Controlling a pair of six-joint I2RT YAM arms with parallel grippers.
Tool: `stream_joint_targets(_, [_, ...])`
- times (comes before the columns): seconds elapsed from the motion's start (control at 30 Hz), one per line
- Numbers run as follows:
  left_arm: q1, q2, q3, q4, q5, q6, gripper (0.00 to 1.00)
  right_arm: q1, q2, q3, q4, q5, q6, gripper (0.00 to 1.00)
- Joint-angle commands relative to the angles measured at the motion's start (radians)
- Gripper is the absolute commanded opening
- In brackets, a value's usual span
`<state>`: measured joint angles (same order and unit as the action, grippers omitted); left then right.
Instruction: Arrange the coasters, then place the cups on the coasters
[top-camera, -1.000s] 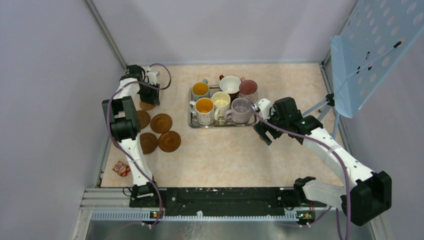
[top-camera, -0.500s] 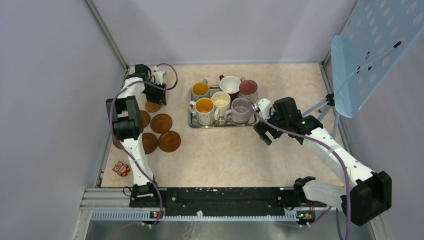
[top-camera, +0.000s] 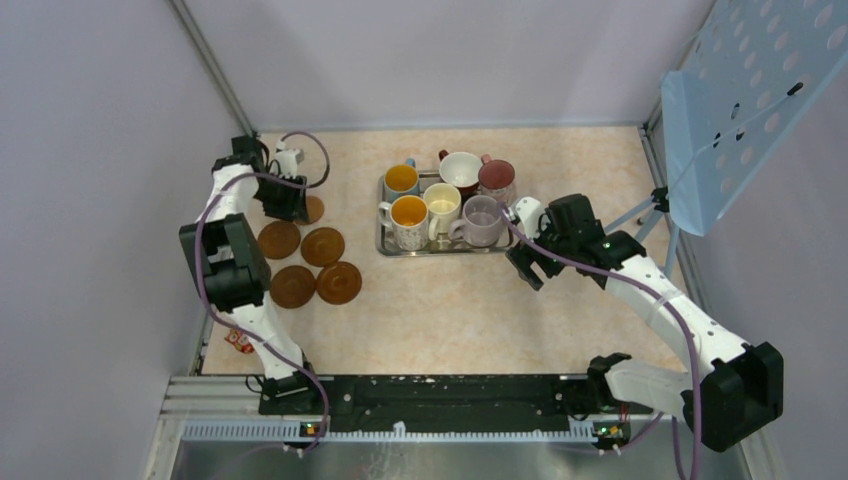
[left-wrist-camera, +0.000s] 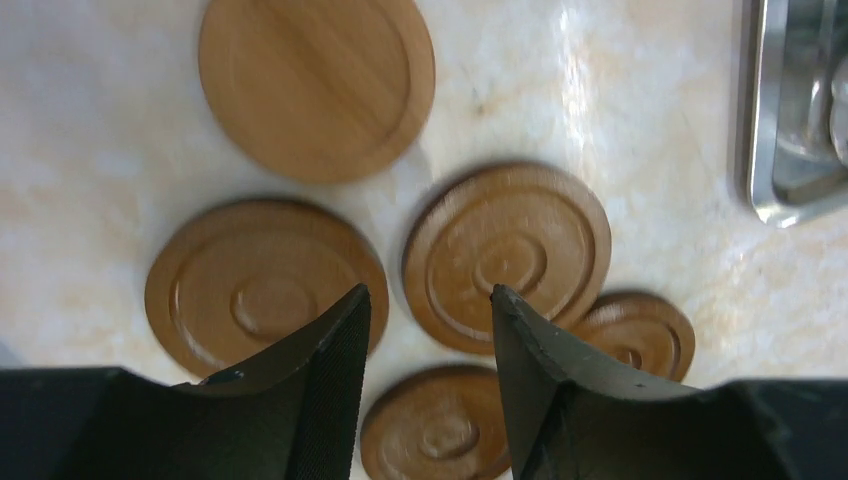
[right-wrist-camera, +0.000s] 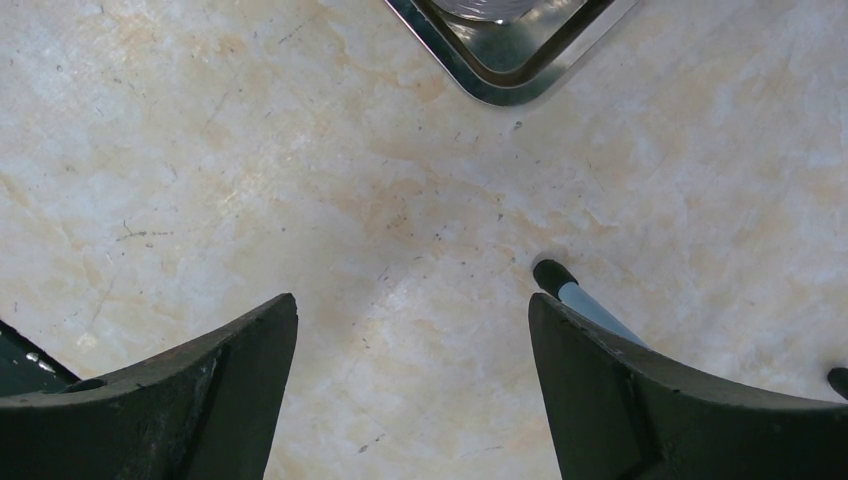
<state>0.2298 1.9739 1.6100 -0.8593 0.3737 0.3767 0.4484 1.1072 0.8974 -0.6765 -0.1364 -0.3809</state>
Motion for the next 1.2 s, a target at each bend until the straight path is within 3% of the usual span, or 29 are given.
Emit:
stream_joint_targets(0.0, [0.002, -0.143, -0.116, -0.038, 0.005, 0.069, 0.53, -0.003, -0.022, 0.013, 0.035, -0.018, 0.013, 0.84])
stream_joint_targets(0.4, [-0.099, -0.166, -0.275, 0.027, -0.005, 0.033, 0.46, -0.004, -0.025, 0.017, 0.032, -0.014, 0.014, 0.84])
stream_joint_targets(0.8, [-0.185, -0.311, -0.472, 0.018, -0.010, 0.105, 0.54, -0.003, -0.034, 0.014, 0.026, -0.011, 0.009, 0.84])
stream_joint_targets(1.17, [-0.227, -0.357, -0.565, 0.024, -0.027, 0.115, 0.51, -0.003, -0.039, 0.011, 0.027, -0.008, 0.007, 0.84])
